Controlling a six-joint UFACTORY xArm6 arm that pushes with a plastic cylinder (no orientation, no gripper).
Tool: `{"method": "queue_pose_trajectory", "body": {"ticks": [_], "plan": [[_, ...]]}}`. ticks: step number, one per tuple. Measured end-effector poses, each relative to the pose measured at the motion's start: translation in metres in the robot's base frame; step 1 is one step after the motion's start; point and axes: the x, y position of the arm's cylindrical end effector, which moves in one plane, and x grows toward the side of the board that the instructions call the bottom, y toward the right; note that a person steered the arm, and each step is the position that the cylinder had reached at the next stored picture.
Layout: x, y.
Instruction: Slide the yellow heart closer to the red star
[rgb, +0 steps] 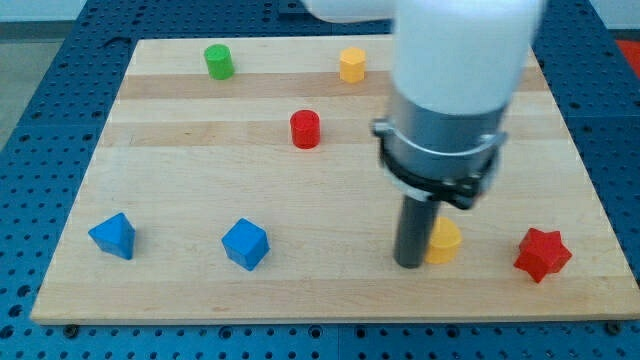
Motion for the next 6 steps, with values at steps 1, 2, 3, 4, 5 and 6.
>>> {"method": "queue_pose_trajectory", "body": {"ticks": [1, 2, 3, 4, 5, 6], "plan": [[0.009, 0.022], [0.007, 0.025], [-0.002, 0.025], [-0.004, 0.025], [-0.017, 0.027], [-0.022, 0.051]]}}
